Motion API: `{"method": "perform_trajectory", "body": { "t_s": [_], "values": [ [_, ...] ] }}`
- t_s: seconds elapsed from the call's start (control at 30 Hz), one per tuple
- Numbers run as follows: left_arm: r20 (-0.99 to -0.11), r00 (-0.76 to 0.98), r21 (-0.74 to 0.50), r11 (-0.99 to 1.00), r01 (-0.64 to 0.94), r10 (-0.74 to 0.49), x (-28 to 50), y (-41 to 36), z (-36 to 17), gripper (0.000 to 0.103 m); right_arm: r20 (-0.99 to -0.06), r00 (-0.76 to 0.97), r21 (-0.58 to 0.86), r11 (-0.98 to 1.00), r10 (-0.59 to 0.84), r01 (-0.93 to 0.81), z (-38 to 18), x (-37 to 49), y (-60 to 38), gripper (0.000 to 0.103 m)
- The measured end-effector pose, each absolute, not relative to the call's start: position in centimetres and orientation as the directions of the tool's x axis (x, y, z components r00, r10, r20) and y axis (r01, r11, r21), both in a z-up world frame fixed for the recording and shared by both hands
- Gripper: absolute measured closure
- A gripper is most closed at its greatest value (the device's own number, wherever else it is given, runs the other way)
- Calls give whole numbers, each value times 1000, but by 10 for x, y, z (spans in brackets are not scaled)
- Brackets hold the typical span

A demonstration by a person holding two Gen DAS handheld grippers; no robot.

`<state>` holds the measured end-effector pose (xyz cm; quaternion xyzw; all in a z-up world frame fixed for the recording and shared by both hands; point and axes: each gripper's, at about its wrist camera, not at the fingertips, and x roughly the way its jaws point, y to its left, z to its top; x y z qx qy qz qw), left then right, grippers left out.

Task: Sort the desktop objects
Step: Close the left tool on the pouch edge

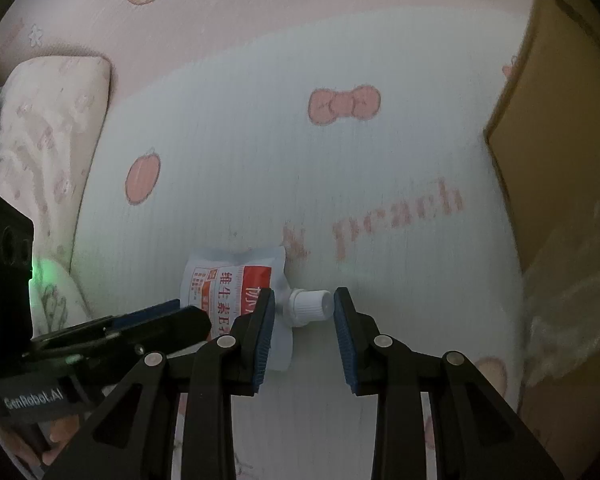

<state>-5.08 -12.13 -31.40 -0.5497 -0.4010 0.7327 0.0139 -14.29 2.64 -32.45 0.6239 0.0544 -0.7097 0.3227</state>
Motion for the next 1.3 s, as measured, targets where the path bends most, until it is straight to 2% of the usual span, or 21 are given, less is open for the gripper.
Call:
{"method": "perform_trajectory", "body": {
  "t_s": [0.33, 0.77, 0.93, 1.0, 1.3],
  "values": [
    [-781, -423, -623, -617, 480, 459, -49, -132, -321, 60, -910, -7, 350, -779, -414, 520, -327, -133, 46, 75],
    [-791, -406, -608, -652, 453, 457, -55, -127, -321, 60, -900, -11, 379, -794, -436, 476, -328, -131, 58, 76],
    [-829, -372, -549, -733, 402, 417, -60, -112, -316, 60, -912, -32, 342, -800, -409, 493, -323, -128, 54, 75],
    [-843, -358, -526, -758, 385, 403, -61, -106, -315, 63, -917, -40, 324, -802, -396, 502, -322, -127, 53, 75],
    [-850, -342, -523, -724, 449, 402, -53, -114, -320, 60, -893, -22, 385, -787, -450, 482, -327, -123, 68, 75]
  ]
}}
